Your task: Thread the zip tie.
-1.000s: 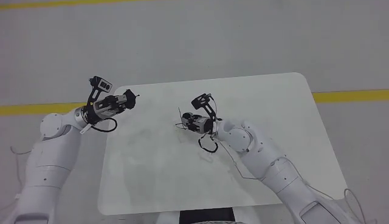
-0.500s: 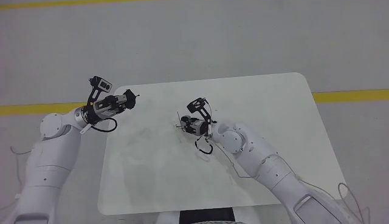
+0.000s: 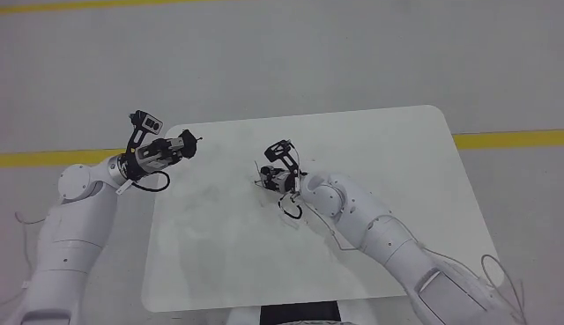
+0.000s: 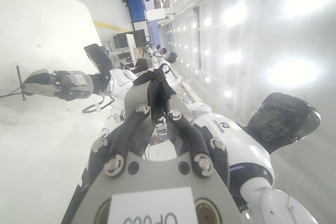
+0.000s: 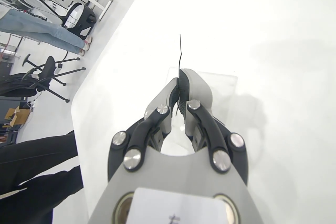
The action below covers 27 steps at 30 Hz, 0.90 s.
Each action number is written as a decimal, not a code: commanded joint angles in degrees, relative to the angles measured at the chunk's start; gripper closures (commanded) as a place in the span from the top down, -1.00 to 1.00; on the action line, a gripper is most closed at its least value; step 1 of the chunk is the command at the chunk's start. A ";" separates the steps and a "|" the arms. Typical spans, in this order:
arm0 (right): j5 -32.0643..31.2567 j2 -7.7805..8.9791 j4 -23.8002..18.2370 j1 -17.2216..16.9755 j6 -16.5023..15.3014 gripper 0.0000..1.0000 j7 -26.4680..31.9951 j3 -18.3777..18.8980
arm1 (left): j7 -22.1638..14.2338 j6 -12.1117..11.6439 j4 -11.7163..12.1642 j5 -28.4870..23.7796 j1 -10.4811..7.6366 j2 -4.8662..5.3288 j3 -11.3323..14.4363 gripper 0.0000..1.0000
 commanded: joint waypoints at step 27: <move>-1.95 -2.34 5.67 3.68 -0.83 -0.50 1.51 -2.03 | 0.00 0.00 0.00 0.00 0.00 0.00 0.00 -1.00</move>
